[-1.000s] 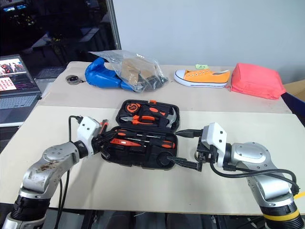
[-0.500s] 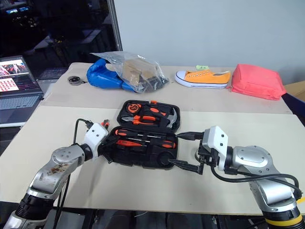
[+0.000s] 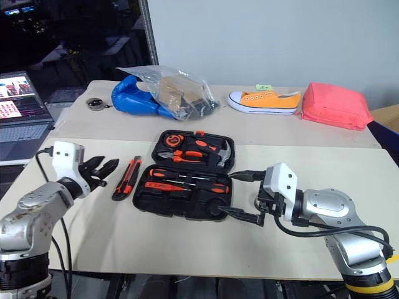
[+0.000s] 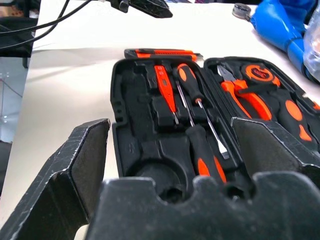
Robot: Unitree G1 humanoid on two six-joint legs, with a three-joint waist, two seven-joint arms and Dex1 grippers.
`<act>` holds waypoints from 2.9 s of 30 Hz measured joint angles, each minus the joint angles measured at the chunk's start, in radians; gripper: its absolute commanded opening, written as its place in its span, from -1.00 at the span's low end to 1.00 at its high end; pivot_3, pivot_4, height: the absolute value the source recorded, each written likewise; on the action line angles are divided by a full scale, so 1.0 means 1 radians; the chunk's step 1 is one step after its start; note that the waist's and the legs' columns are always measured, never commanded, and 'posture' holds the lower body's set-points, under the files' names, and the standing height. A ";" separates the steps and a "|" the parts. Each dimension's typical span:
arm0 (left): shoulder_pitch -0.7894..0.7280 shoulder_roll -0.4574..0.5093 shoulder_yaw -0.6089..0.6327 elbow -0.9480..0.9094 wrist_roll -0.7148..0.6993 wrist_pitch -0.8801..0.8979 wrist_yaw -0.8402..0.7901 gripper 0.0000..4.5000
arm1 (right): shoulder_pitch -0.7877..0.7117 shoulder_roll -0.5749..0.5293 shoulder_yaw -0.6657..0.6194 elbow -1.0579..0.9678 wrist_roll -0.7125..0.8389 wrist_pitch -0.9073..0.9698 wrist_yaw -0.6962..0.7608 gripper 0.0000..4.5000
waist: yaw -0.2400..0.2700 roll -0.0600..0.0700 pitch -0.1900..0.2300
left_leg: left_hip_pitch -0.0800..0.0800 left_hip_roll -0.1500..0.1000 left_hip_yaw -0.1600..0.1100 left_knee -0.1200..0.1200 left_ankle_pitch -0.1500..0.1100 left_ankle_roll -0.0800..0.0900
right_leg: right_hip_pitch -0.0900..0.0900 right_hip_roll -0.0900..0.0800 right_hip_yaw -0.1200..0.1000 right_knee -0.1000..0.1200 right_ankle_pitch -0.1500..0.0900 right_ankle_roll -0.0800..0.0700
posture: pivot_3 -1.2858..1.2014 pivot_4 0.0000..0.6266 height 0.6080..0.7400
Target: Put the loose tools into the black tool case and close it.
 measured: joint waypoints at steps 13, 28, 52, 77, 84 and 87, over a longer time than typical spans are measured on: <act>-0.020 -0.038 -0.151 -0.044 0.006 0.238 0.115 0.99 | 0.000 0.006 0.009 0.024 -0.017 -0.013 0.017 1.00 | -0.006 0.000 0.000 | 0.000 0.000 0.000 -0.001 0.000 0.000 | -0.001 0.000 0.001 0.000 0.001 0.000 | 0.03 -0.52 1.00; 0.055 -0.049 -0.177 0.016 0.071 0.079 0.066 -0.21 | 0.028 0.006 -0.007 -0.008 -0.017 -0.013 -0.006 1.00 | -0.003 0.000 0.000 | 0.000 0.000 0.000 -0.001 0.000 0.000 | 0.000 -0.001 0.001 0.000 0.001 0.000 | 0.03 -0.52 1.00; -0.316 0.318 -0.661 0.460 0.231 -0.832 -1.169 -0.21 | 0.221 -0.095 -0.232 0.012 0.022 -0.061 0.118 1.00 | 0.015 0.002 0.003 | -0.005 0.000 0.003 -0.001 -0.002 0.003 | -0.004 0.001 0.001 -0.002 -0.002 -0.001 | 0.03 -0.52 1.00; -0.451 0.180 -0.729 0.640 0.368 -0.957 -1.216 0.57 | 0.228 -0.096 -0.241 -0.021 0.022 -0.063 0.074 1.00 | 0.014 0.003 0.002 | -0.004 0.001 0.001 0.002 -0.002 0.003 | -0.002 0.002 0.001 0.000 -0.002 -0.001 | 0.03 -0.52 1.00; -0.432 0.253 -0.637 0.565 0.266 -0.835 -1.247 0.65 | 0.221 -0.096 -0.238 -0.021 0.022 -0.062 0.069 1.00 | -0.001 0.003 0.002 | -0.004 0.001 0.001 0.002 -0.002 0.003 | -0.002 0.002 0.000 0.001 -0.002 -0.001 | 0.03 -0.52 1.00; -0.427 0.213 -0.534 0.479 0.147 -0.668 -1.175 0.22 | 0.201 -0.096 -0.215 -0.020 0.021 -0.062 0.063 1.00 | 0.001 0.003 0.002 | -0.004 0.001 0.000 0.004 -0.002 0.003 | -0.001 0.002 0.000 0.001 -0.002 0.000 | 0.03 -0.52 1.00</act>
